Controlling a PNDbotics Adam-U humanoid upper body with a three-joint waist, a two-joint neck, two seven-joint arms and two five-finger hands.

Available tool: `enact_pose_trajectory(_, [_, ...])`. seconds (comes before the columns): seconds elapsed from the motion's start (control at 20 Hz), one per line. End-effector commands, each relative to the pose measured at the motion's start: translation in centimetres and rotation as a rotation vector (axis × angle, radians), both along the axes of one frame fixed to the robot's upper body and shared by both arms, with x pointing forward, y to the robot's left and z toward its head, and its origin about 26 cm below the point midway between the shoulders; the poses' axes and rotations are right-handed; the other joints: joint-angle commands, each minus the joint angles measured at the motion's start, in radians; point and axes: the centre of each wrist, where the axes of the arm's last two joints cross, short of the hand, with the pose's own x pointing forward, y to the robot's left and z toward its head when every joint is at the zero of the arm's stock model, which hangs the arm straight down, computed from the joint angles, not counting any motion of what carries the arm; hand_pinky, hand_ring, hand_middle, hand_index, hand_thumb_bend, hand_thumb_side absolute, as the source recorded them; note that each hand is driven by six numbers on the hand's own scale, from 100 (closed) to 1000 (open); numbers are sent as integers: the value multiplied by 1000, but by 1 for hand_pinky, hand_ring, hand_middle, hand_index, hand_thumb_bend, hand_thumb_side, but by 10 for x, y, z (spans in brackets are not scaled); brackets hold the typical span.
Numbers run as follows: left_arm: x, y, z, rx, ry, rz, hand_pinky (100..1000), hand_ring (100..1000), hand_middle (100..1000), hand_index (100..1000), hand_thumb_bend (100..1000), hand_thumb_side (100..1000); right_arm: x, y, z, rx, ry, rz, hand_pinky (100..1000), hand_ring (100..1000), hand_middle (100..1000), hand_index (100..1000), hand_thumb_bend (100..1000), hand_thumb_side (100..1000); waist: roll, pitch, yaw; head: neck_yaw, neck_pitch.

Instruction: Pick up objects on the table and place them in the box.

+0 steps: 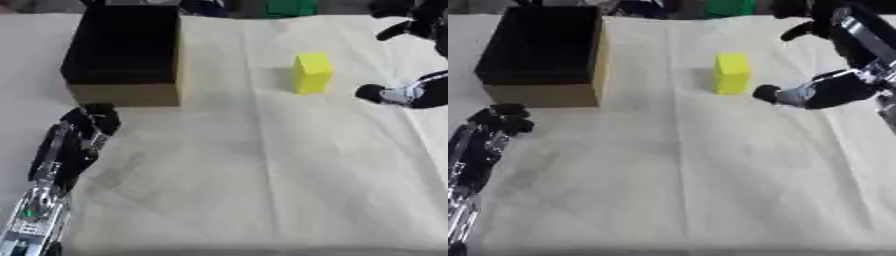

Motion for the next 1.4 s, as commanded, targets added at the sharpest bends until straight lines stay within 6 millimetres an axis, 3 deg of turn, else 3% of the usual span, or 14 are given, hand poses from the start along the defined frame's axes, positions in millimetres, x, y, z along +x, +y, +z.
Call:
enact_pose_trajectory(0.05, [0, 5, 7, 25, -22, -2, 681, 621, 600, 709, 565, 574, 5, -13, 19, -119, -14, -23, 758, 913, 867, 937, 725, 138, -2, -16, 4, 0, -7])
enact_pose_trajectory(0.6, [1, 4, 9, 36, -27, -17, 681, 621, 599, 709, 567, 573, 51, -31, 44, -290, -15, -62, 779, 928, 872, 938, 729, 204, -11, -10, 41, -13, -14])
enact_pose_trajectory(1.05, [2, 3, 12, 42, -34, -26, 681, 620, 598, 709, 568, 574, 94, -46, 38, -386, 2, -177, 794, 934, 866, 934, 739, 256, -19, -2, 62, -21, -24])
enact_pose_trajectory(1.4, [3, 1, 14, 42, -40, -35, 681, 620, 598, 708, 569, 573, 121, -54, 22, -378, 44, -249, 790, 930, 857, 930, 733, 271, -17, 3, 77, -29, -25])
